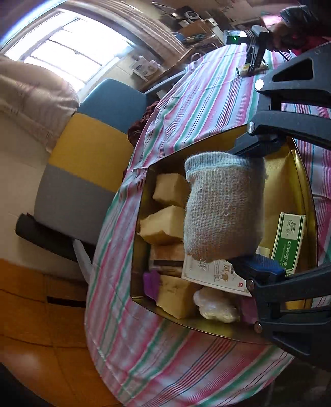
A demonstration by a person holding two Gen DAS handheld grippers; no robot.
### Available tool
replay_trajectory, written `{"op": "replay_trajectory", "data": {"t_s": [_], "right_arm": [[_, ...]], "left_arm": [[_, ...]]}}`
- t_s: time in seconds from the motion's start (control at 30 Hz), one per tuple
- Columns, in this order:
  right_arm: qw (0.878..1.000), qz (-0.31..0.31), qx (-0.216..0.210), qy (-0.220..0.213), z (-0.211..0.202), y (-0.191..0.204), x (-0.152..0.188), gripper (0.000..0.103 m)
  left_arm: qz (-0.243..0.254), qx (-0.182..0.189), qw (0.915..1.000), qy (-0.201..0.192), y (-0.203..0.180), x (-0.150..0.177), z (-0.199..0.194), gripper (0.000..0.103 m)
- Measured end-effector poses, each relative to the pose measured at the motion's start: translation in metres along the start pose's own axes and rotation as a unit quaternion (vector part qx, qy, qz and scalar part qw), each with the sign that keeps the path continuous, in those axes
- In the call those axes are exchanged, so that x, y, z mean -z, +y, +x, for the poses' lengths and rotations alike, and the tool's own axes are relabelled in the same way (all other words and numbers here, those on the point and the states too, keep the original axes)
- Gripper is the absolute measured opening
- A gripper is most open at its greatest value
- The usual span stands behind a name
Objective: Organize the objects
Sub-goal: 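Drop the knitted bun into the gold tray with the left gripper while the right grasps the crackers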
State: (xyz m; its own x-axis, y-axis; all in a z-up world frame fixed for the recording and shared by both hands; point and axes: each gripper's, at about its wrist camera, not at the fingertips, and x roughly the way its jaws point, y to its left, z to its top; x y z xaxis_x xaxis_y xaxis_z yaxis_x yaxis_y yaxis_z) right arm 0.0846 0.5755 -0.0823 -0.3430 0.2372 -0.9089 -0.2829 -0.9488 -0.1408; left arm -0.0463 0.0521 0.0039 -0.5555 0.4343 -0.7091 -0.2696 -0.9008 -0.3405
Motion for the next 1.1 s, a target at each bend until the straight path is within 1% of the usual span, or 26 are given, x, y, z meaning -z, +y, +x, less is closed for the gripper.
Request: {"op": "replay_trajectory", "data": {"t_s": [0.1, 0.17, 0.23, 0.3, 0.33, 0.4, 0.47, 0.53, 0.6, 0.63, 0.67, 0.7, 0.77, 0.83, 0.93, 1.03, 1.1], "right_arm": [[1.000, 0.001, 0.000, 0.000, -0.003, 0.003, 0.001, 0.050], [1.000, 0.001, 0.000, 0.000, -0.004, 0.005, 0.002, 0.050], [1.000, 0.002, -0.001, 0.000, -0.004, 0.005, 0.002, 0.050], [1.000, 0.001, -0.001, 0.000, -0.004, 0.005, 0.001, 0.050], [1.000, 0.000, 0.001, 0.000, -0.004, 0.004, 0.001, 0.050], [1.000, -0.001, 0.001, 0.000, -0.004, 0.004, 0.001, 0.050], [1.000, -0.001, 0.002, 0.000, -0.003, 0.004, 0.001, 0.050], [1.000, -0.003, 0.002, 0.000, -0.003, 0.004, 0.001, 0.050], [1.000, -0.004, 0.003, 0.000, -0.003, 0.004, 0.000, 0.050], [1.000, -0.005, 0.003, 0.000, -0.003, 0.004, 0.000, 0.050], [1.000, -0.006, 0.003, 0.000, -0.003, 0.005, 0.000, 0.050], [1.000, -0.006, 0.003, -0.001, -0.003, 0.005, 0.000, 0.050], [1.000, -0.005, 0.003, -0.001, -0.002, 0.004, 0.000, 0.050], [1.000, -0.004, 0.002, 0.000, -0.002, 0.005, 0.000, 0.050], [1.000, -0.002, 0.001, 0.000, -0.003, 0.005, 0.000, 0.050], [1.000, 0.000, 0.001, 0.000, -0.003, 0.005, 0.000, 0.050], [1.000, 0.000, 0.001, 0.000, -0.003, 0.005, 0.000, 0.050]], "left_arm": [[0.005, 0.009, 0.9999, 0.012, -0.007, -0.002, 0.015, 0.064], [0.022, 0.016, 0.9995, 0.017, -0.021, -0.006, 0.027, 0.064], [0.037, 0.012, 0.9989, 0.026, -0.036, -0.011, 0.042, 0.065], [0.053, 0.014, 0.9976, 0.043, -0.050, -0.019, 0.064, 0.065], [0.052, 0.008, 0.9975, 0.048, -0.054, -0.022, 0.072, 0.065], [0.057, 0.008, 0.9963, 0.064, -0.060, -0.028, 0.093, 0.065], [0.051, -0.018, 0.9960, 0.072, -0.059, -0.031, 0.111, 0.065], [0.059, -0.026, 0.9931, 0.098, -0.057, -0.032, 0.130, 0.066], [0.046, -0.045, 0.9914, 0.114, -0.051, -0.031, 0.143, 0.066], [0.048, -0.046, 0.9905, 0.120, -0.049, -0.030, 0.148, 0.066], [0.047, -0.045, 0.9882, 0.139, -0.048, -0.030, 0.155, 0.067], [0.035, -0.040, 0.9868, 0.153, -0.044, -0.030, 0.160, 0.068], [0.030, -0.040, 0.9876, 0.149, -0.043, -0.031, 0.160, 0.069], [0.043, -0.049, 0.9877, 0.142, -0.046, -0.030, 0.156, 0.070], [0.041, -0.048, 0.9890, 0.134, -0.045, -0.028, 0.145, 0.076], [0.044, -0.054, 0.9917, 0.108, -0.047, -0.030, 0.126, 0.078], [0.059, -0.062, 0.9921, 0.092, -0.048, -0.031, 0.113, 0.079]]}}
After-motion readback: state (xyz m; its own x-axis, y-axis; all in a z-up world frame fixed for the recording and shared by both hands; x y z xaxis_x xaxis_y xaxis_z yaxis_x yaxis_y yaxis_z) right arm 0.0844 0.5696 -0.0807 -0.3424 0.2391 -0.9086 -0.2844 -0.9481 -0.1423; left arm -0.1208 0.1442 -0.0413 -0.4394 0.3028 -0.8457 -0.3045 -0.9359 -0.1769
